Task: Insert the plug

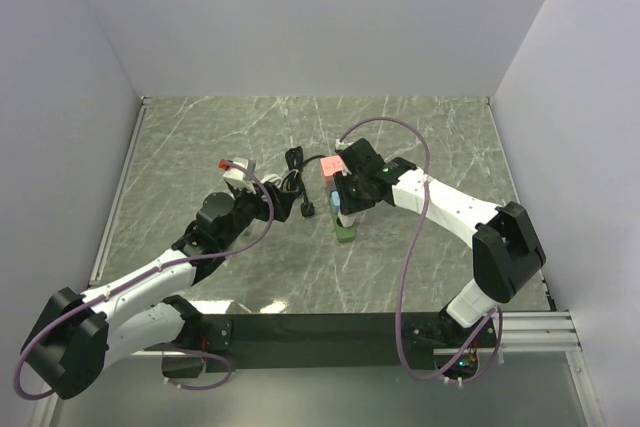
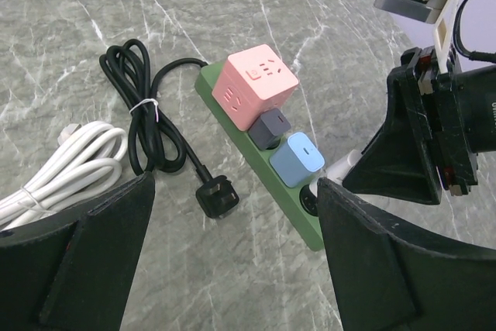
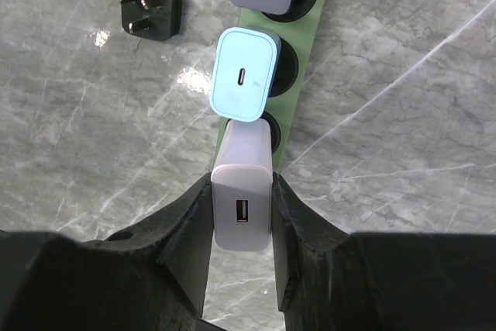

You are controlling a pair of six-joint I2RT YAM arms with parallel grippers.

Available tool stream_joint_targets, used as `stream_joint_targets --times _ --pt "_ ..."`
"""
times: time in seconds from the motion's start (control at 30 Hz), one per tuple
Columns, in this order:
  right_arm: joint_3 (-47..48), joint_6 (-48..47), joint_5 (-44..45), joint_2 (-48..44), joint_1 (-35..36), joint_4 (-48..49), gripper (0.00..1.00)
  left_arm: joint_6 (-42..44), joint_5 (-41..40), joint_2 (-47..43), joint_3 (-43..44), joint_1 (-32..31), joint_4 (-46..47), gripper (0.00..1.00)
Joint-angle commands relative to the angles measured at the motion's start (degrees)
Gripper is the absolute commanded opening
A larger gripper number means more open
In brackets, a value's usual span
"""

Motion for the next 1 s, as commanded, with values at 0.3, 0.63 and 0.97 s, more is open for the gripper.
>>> stream_joint_targets --times 0.3,0.63,0.97 --pt "1.4 2.8 1.0 1.0 -0.2 3.5 0.0 0.4 0.4 -0.5 0.1 0.2 0.9 0.91" --pt "0.9 3.4 2.3 1.0 0.4 3.8 0.0 0.5 1.2 0.4 0.2 0.4 1.3 0.91" --pt "-0.3 4.4 8.1 0.4 2.3 2.4 0.0 0.5 1.2 0.1 0.0 0.3 1.3 0.91"
